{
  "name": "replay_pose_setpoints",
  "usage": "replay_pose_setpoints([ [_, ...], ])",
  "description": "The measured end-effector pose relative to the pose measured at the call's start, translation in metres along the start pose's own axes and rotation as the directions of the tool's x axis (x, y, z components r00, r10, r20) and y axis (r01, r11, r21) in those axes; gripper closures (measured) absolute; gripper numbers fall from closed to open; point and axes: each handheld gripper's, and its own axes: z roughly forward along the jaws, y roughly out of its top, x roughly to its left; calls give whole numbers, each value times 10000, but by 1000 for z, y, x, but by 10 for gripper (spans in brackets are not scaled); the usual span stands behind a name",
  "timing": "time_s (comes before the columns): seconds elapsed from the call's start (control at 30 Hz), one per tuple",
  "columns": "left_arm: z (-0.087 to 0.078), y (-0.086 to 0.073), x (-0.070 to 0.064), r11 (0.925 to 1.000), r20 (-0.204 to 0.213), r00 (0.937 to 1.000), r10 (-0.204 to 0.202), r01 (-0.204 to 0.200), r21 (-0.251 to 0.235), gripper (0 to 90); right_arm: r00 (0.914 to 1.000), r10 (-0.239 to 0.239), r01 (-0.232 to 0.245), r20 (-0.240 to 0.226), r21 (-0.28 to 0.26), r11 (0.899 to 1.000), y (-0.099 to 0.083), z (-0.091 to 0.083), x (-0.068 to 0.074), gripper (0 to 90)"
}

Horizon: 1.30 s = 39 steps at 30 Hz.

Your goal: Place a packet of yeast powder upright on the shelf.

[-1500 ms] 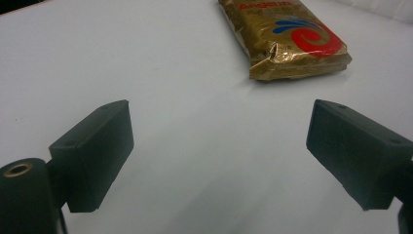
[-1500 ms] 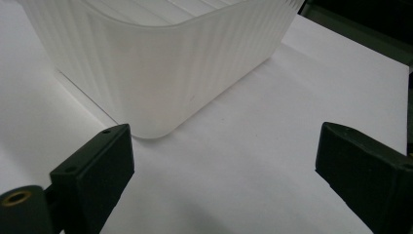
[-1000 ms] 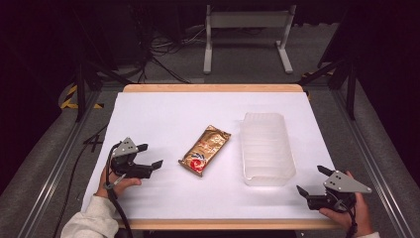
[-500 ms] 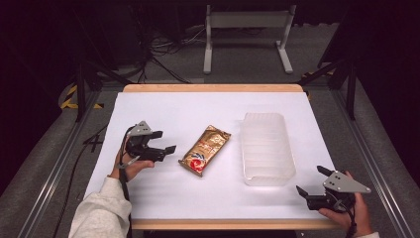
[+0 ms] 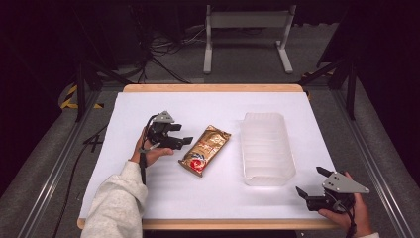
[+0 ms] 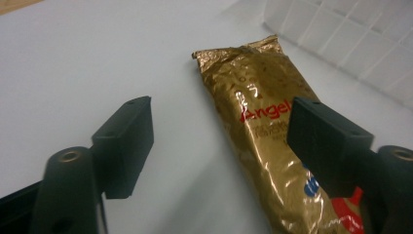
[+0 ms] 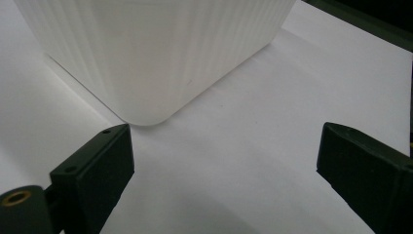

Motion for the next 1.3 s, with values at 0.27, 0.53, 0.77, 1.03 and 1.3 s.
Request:
replay_pose_setpoints([
  [0.27,37,21,0,9988,221,9994,-255,245,432,375,9998,-208,207,37,145,9997,0,1,4,72],
  [0.53,65,35,-3,9928,332,9991,-245,204,1180,292,9993,-374,374,-19,269,9989,-2,1,6,72],
  [0.77,90,35,2,9810,468,9966,-675,577,1853,268,9988,-480,485,-134,362,9982,-2,2,7,72],
  [1.03,99,37,-4,9729,799,9939,-767,571,2239,292,9989,-465,467,-73,356,9983,-2,2,7,73],
  [1.3,99,48,-7,9634,994,9921,-769,483,2637,500,9988,-470,475,-132,415,9980,-2,2,7,73],
])
